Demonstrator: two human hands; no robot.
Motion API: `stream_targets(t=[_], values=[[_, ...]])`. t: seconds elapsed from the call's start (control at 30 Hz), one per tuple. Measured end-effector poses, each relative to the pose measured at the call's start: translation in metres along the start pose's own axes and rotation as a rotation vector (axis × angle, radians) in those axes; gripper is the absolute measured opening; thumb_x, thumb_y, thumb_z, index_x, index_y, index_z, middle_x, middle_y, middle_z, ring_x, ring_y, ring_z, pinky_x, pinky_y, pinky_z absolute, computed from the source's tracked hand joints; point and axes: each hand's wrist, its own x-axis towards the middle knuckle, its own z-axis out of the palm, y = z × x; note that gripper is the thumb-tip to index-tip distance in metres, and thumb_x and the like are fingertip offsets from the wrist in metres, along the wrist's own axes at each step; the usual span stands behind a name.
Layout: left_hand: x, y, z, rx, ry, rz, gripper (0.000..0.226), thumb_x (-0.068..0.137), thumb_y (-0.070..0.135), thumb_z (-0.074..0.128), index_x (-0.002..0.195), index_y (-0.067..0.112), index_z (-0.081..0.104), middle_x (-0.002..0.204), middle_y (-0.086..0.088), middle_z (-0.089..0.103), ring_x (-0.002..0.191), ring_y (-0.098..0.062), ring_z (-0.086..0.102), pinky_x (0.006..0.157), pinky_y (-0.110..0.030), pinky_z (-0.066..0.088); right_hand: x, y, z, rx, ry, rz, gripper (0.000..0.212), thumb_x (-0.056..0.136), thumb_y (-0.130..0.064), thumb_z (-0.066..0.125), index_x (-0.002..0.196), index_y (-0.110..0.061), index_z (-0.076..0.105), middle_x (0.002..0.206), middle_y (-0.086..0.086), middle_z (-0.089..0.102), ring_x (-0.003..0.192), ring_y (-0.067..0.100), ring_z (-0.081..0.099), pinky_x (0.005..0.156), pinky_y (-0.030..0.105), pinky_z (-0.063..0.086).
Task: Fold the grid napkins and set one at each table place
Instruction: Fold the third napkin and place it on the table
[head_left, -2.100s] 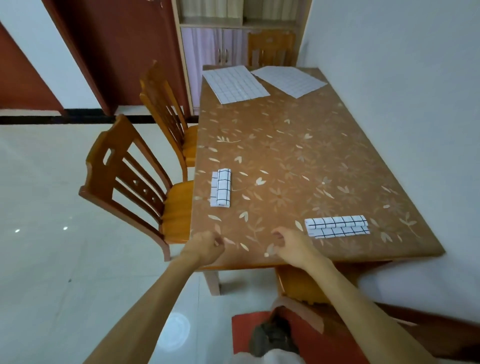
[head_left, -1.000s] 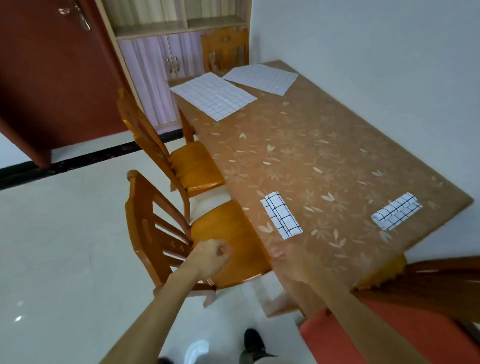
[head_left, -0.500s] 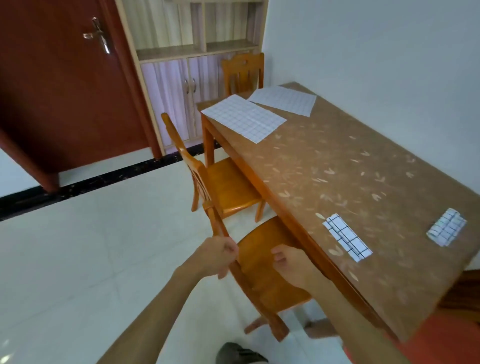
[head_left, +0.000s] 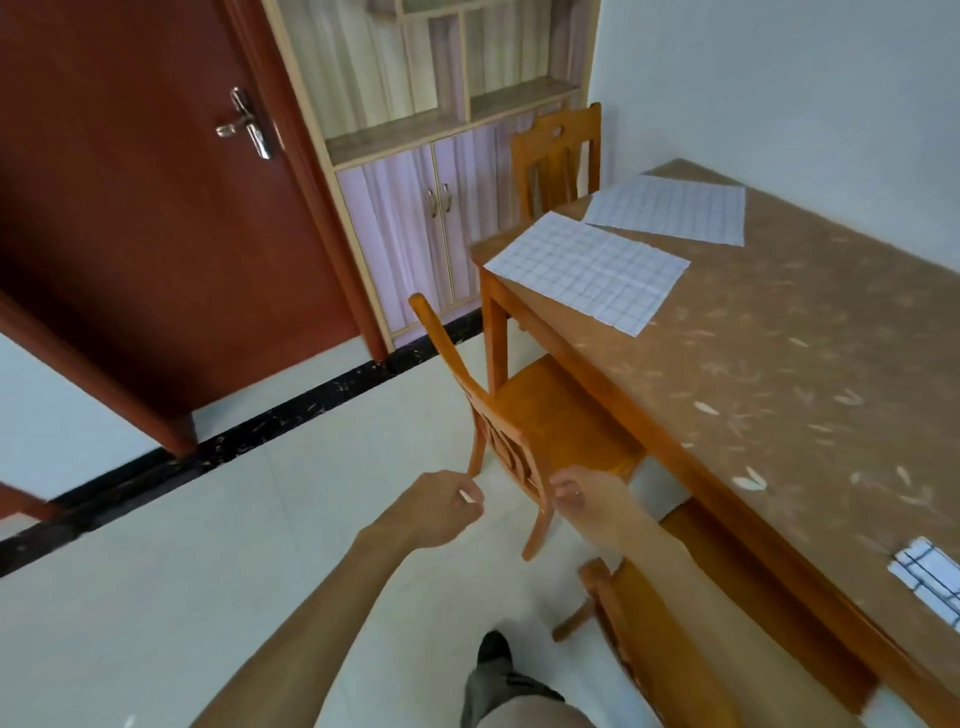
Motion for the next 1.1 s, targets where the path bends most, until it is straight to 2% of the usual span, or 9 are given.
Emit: stream_targets(t=[0.1,0.3,0.37,0.43,0.5,0.6,0.97,1.03,1.1], values=[[0.042,-0.005,-0.056,0.04,0.009,0.011,0.02,0.098,0.036,0.058,0.113,0.027,0.067,0.115,-0.001,0.069,0.099,-0.017,0.069,0.086,-0.031,0.058,0.046,-0.035,-0.007,-0.015,0.024,-0.006,0.021,0.097,-0.016,0.058,0.116,-0.02,0.066,0.112,0.0,0.069,0.104,0.019,0.067,0.096,0.032,0.054],[0.124,-0.014,-0.136,0.058,-0.04,0.058,0.025,0.101,0.035,0.056,0.117,0.019,0.067,0.119,-0.003,0.068,0.107,-0.022,0.067,0.094,-0.034,0.057,0.123,-0.093,-0.024,0.032,0.061,0.029,0.021,0.096,-0.021,0.062,0.117,-0.018,0.065,0.104,-0.002,0.071,0.104,0.015,0.066,0.097,0.028,0.052],[0.153,-0.018,-0.16,0.076,-0.082,0.11,0.023,0.101,0.029,0.056,0.114,0.015,0.069,0.113,-0.003,0.068,0.108,-0.023,0.067,0.092,-0.032,0.056,0.15,-0.103,-0.029,0.065,0.09,0.052,0.022,0.096,-0.021,0.062,0.118,-0.022,0.063,0.1,-0.007,0.068,0.103,0.015,0.066,0.1,0.033,0.052],[0.189,-0.022,-0.188,0.099,-0.115,0.185,0.021,0.102,0.024,0.056,0.111,0.012,0.071,0.102,0.002,0.065,0.105,-0.021,0.067,0.081,-0.023,0.052,0.18,-0.112,-0.033,0.072,0.143,0.103,0.026,0.096,-0.017,0.061,0.12,-0.025,0.061,0.103,-0.008,0.065,0.107,0.017,0.064,0.101,0.037,0.052],[0.223,-0.028,-0.216,0.116,-0.126,0.257,0.019,0.102,0.024,0.057,0.111,0.017,0.071,0.1,0.005,0.063,0.102,-0.018,0.066,0.076,-0.021,0.049,0.206,-0.122,-0.037,0.048,0.172,0.152,0.031,0.097,-0.016,0.059,0.126,-0.027,0.058,0.113,-0.006,0.065,0.111,0.016,0.063,0.101,0.032,0.052],[0.271,-0.026,-0.262,0.142,-0.167,0.348,0.016,0.1,0.024,0.059,0.107,0.022,0.072,0.102,0.007,0.064,0.1,-0.016,0.067,0.082,-0.027,0.055,0.232,-0.146,-0.048,0.041,0.237,0.235,0.036,0.099,-0.017,0.057,0.134,-0.026,0.055,0.126,-0.004,0.062,0.114,0.015,0.061,0.097,0.025,0.048],[0.41,0.037,-0.313,0.138,-0.359,0.493,0.009,0.099,0.024,0.06,0.105,0.027,0.066,0.102,0.006,0.069,0.101,-0.017,0.068,0.094,-0.036,0.056,0.277,-0.159,-0.096,0.119,0.474,0.514,0.035,0.098,-0.016,0.054,0.132,-0.02,0.058,0.126,0.001,0.064,0.111,0.015,0.062,0.093,0.024,0.05],[0.443,0.053,-0.309,0.165,-0.336,0.483,0.015,0.1,0.021,0.058,0.11,0.02,0.068,0.11,0.001,0.068,0.109,-0.019,0.066,0.097,-0.038,0.055,0.296,-0.143,-0.107,0.14,0.479,0.567,0.031,0.099,-0.017,0.054,0.129,-0.019,0.059,0.122,0.0,0.067,0.099,0.012,0.063,0.082,0.019,0.054],[0.477,0.067,-0.302,0.199,-0.274,0.457,0.02,0.101,0.021,0.055,0.115,0.018,0.069,0.12,-0.002,0.068,0.113,-0.02,0.064,0.088,-0.034,0.057,0.32,-0.118,-0.121,0.153,0.469,0.615,0.028,0.099,-0.02,0.053,0.126,-0.022,0.059,0.118,-0.001,0.068,0.087,0.008,0.063,0.063,0.011,0.052]])
